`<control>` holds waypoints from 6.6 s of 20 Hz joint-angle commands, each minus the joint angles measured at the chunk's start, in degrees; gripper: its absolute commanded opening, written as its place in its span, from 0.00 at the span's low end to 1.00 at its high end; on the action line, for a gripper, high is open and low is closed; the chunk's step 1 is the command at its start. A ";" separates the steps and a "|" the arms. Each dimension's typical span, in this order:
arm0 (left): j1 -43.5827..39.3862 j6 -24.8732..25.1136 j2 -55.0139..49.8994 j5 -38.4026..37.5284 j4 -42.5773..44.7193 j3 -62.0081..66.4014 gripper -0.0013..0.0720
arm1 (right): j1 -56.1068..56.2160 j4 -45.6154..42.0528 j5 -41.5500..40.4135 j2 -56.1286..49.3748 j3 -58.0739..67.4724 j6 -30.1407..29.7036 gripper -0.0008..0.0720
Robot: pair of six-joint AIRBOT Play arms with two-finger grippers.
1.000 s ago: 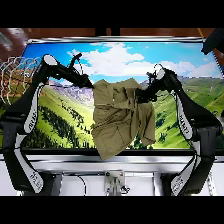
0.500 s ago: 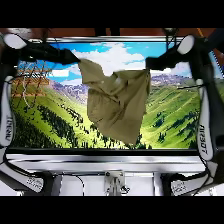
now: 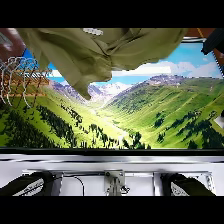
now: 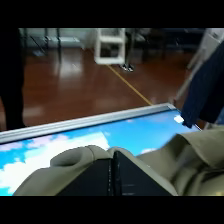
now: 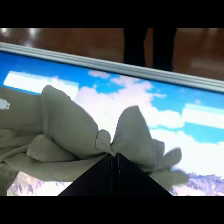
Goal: Fold the shirts.
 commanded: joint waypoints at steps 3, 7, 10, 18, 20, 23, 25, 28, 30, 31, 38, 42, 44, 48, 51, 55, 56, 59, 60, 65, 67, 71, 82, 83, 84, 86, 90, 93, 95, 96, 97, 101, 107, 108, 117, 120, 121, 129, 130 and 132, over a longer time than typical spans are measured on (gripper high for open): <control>0.04 -6.80 6.91 -14.05 7.52 -0.31 0.10 | 0.07 -1.86 10.08 9.42 0.26 7.13 0.12; 0.04 -6.80 5.81 -14.32 13.05 -7.28 0.10 | 0.07 -1.75 24.37 8.68 -5.88 10.69 0.12; -0.48 -6.71 1.79 -14.23 12.87 -14.78 0.10 | 0.07 -1.99 23.89 8.17 -19.91 10.71 0.12; -8.59 -4.68 -20.20 -11.85 12.83 -27.23 0.10 | 0.07 -6.56 -3.08 4.76 -59.23 13.03 0.12; -8.98 -5.84 -25.83 -8.17 11.50 -27.21 0.10 | 0.07 -6.78 -4.11 -0.04 -61.46 13.29 0.12; -8.35 -5.75 -32.06 -7.69 7.65 -27.17 0.10 | 0.07 -6.73 -4.79 -7.04 -61.48 13.25 0.14; -7.87 -5.70 -33.90 -7.61 6.82 -27.10 0.10 | 0.07 -6.73 -8.50 -8.22 -60.72 13.05 0.62; -6.10 -5.73 -33.94 -7.26 6.78 -26.64 0.29 | 0.07 -6.69 -17.53 -8.33 -55.23 10.95 0.70; -4.68 -5.75 -33.94 -7.32 6.73 -25.31 0.43 | 0.07 -6.47 -23.43 -10.93 -51.10 10.58 0.81; -4.11 -5.75 -33.94 -7.52 6.75 -24.52 0.43 | 0.07 -5.95 -23.56 -13.92 -48.70 10.40 0.81; -2.10 -5.75 -33.62 -11.76 6.78 -20.92 0.43 | 0.07 1.49 -11.72 -37.11 -30.88 0.13 0.81; -2.10 -5.75 -33.57 -11.74 6.75 -20.83 0.42 | 0.07 1.31 -6.14 -40.46 -27.82 -5.20 0.81; -2.10 -5.75 -33.57 -11.72 6.75 -20.83 0.42 | 0.07 0.20 -5.35 -41.05 -27.82 -5.90 0.81; -2.10 -5.75 -33.57 -11.74 6.75 -20.83 0.42 | 0.09 0.13 -5.86 -44.06 -27.82 -3.52 0.66; -2.10 -5.73 -33.57 -11.45 6.75 -20.81 0.42 | 0.07 0.17 -6.19 -41.53 -27.80 -5.33 0.12; -2.10 -5.73 -33.57 -11.23 6.75 -17.84 0.42 | 0.07 -0.13 -6.86 -30.08 -26.27 -8.46 0.12; -2.10 -5.75 -33.57 -11.32 6.75 -16.24 0.42 | 0.09 0.09 -6.67 -26.47 -25.94 -8.94 0.12; -2.10 -5.75 -33.57 -12.20 6.78 -10.38 0.42 | 0.09 2.82 -5.38 -15.80 -25.66 -8.92 0.12; -2.01 -5.73 -33.57 -13.00 6.78 -8.07 0.42 | 0.07 3.48 -4.59 -12.96 -25.66 -8.87 0.12; -0.44 -5.73 -33.16 -18.62 6.78 -0.66 0.69 | 0.09 8.13 3.06 -4.81 -25.66 -8.02 0.12; 0.55 -5.03 -32.48 -20.94 6.80 -0.68 0.72 | 0.09 8.20 4.52 -3.61 -25.66 -6.78 0.12; 4.00 -4.00 -31.26 -25.31 6.80 -0.70 0.72 | 0.11 9.27 6.75 -3.26 -25.68 -6.23 0.12; 24.15 -3.08 -22.95 -37.94 10.08 -0.76 0.72 | 0.11 9.22 6.67 -3.26 -25.68 -6.08 0.12; 25.53 -2.56 -22.86 -39.85 10.69 -1.20 0.72 | 0.11 9.22 6.67 -3.26 -25.68 -6.08 0.12; 26.75 -2.47 -22.69 -40.85 11.39 -1.86 0.72 | 0.11 9.22 6.64 -3.26 -25.68 -6.08 0.12; 28.94 -2.29 -22.45 -41.38 11.56 -3.37 0.72 | 0.11 9.44 6.73 -3.26 -25.68 -6.08 0.12; 30.40 3.54 -22.69 -39.89 18.14 -4.09 0.72 | 0.11 9.51 6.80 -3.34 -25.68 -6.08 0.12; 31.52 3.28 -24.55 -36.37 21.49 -4.09 0.75 | 0.11 9.81 6.86 -3.87 -25.73 -5.18 0.12; 30.73 1.60 -26.99 -33.29 21.51 -4.57 0.75 | 0.11 9.86 6.88 -4.66 -25.73 -4.26 0.12; 29.73 1.62 -28.28 -31.50 21.64 -5.09 0.75 | 0.13 9.86 6.88 -5.18 -25.73 -3.61 0.12; 28.39 1.77 -29.79 -29.83 23.02 -5.62 0.75 | 0.13 9.88 6.86 -5.75 -25.73 -3.08 0.12; 24.68 2.47 -35.76 -25.11 25.92 -6.78 0.75 | 0.11 9.81 6.84 -7.91 -25.73 -2.16 0.12; 25.29 -0.20 -40.00 -25.38 25.27 -6.82 0.85 | 0.11 9.20 6.69 -8.35 -25.73 2.45 0.12; 25.66 -0.48 -39.91 -25.38 25.35 -6.82 0.84 | 0.11 8.94 6.69 -8.35 -25.73 3.19 0.12; 30.51 -0.92 -42.18 -24.72 24.87 -9.88 0.85 | 0.11 7.74 6.69 -8.37 -25.73 4.28 0.12; 30.08 -0.55 -45.38 -23.30 24.22 -9.84 0.84 | 0.11 7.54 6.73 -8.35 -25.73 4.50 0.12; 30.05 -0.52 -46.12 -22.47 24.20 -9.86 0.84 | 0.11 7.43 6.71 -8.35 -25.73 4.76 0.12; 29.35 1.40 -50.60 -20.22 21.38 -9.84 0.82 | 0.11 5.75 6.69 -8.37 -25.73 6.67 0.12; 29.20 1.38 -50.88 -20.13 21.35 -9.84 0.82 | 0.11 5.73 6.69 -8.37 -25.73 6.67 0.12; 28.96 1.40 -51.25 -20.11 21.38 -9.84 0.69 | 0.11 5.73 6.69 -8.35 -25.73 6.67 0.12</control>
